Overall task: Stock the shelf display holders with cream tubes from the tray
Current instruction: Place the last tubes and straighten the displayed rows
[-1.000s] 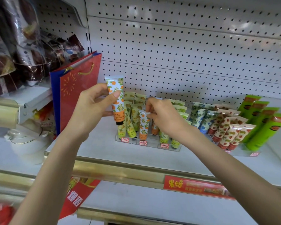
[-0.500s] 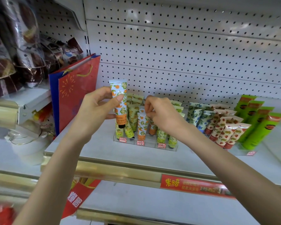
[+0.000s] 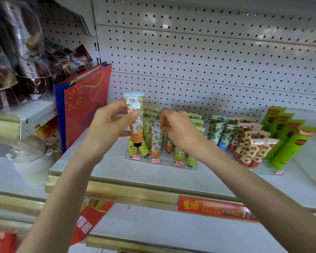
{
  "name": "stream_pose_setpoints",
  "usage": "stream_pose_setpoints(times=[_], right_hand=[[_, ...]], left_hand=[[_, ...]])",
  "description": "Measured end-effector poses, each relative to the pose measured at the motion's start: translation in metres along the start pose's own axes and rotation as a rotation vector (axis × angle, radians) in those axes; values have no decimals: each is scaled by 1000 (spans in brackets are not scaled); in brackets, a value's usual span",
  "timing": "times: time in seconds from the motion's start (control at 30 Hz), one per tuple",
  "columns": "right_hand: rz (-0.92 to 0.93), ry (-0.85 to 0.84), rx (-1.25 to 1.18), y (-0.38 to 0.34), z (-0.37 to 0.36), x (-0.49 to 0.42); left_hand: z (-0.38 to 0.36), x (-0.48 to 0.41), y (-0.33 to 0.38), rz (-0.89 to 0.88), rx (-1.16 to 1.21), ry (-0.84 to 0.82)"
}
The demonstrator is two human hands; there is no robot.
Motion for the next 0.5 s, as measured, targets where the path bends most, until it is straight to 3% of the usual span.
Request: stream_pose_setpoints(times=[0.37,0.5], right_hand=[[37,24,-122,-5,33,1],[70,30,-384,-19,53,3]], left_hand=[[-22,1,1,3,3,-74],[-38,2,3,-14,5,-152]])
Point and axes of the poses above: each hand's wrist, its own x-axis away from the middle knuckle, its own z-axis out of the back of the hand, y = z × x, the point moved 7 cm from there along -x, towards the middle knuckle, and after that the axes turned 14 degrees about -x, right-handed, at the moved point
